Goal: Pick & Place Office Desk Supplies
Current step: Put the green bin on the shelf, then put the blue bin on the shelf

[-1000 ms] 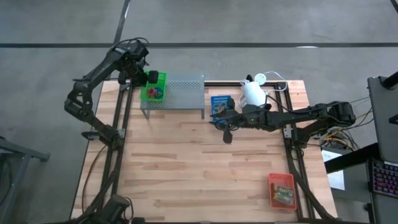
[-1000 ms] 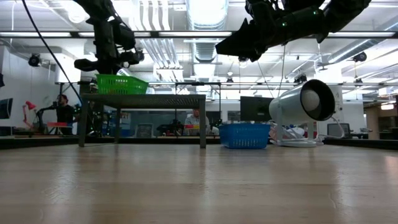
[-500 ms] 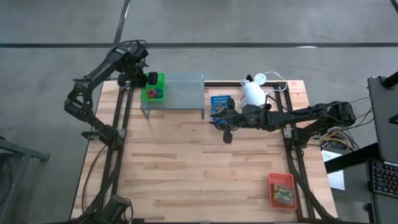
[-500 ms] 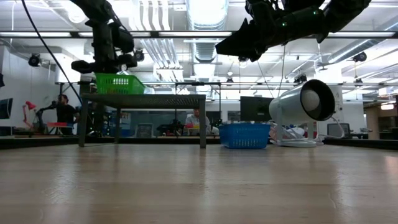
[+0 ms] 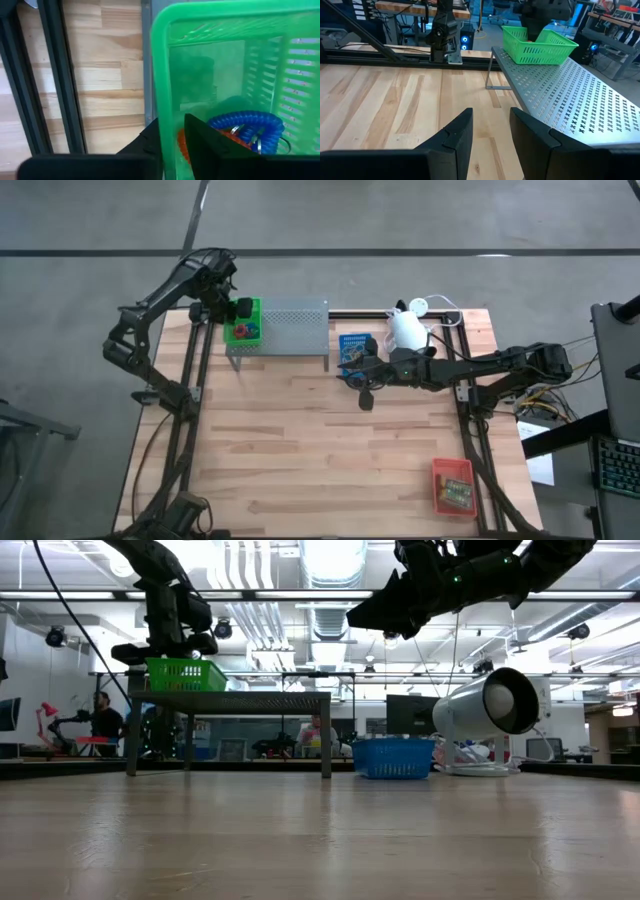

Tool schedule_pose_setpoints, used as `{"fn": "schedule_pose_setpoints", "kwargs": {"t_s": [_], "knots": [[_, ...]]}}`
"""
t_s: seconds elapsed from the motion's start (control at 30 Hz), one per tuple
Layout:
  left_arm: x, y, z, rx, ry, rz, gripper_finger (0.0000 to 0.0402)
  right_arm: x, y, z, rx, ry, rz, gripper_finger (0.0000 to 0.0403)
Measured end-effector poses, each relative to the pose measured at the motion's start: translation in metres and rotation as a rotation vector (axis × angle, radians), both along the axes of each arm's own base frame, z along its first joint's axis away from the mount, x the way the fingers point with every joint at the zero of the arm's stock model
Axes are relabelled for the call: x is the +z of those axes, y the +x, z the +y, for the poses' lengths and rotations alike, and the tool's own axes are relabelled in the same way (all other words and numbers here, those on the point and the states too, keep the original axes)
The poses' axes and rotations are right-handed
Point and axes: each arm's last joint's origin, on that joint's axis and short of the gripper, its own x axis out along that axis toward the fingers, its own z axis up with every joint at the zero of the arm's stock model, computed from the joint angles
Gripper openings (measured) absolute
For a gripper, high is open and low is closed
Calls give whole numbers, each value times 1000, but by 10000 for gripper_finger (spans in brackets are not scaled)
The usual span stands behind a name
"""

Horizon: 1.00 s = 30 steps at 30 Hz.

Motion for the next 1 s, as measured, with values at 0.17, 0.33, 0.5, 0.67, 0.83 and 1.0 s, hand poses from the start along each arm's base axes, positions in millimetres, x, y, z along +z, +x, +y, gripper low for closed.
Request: {"fn": "schedule_pose_setpoints", "kwargs": {"t_s": [0.17, 0.33, 0.5, 0.67, 0.83, 1.0], "knots": [[0, 0, 0, -2, -3, -11, 110, 0, 0, 0, 0, 0, 0, 127], [1, 0, 0, -1, -2, -10, 139, 0, 0, 0, 0, 0, 0, 127], [2, -1, -2, 3, 9, -1, 151, 0, 0, 0, 0, 0, 0, 127], [12, -5, -9, 5, 38, -2, 152, 0, 0, 0, 0, 0, 0, 127], [31, -14, -23, 26, 108, -31, 152, 0, 0, 0, 0, 0, 0, 127], [56, -24, -42, 34, 206, -76, 152, 0, 0, 0, 0, 0, 0, 127]]}}
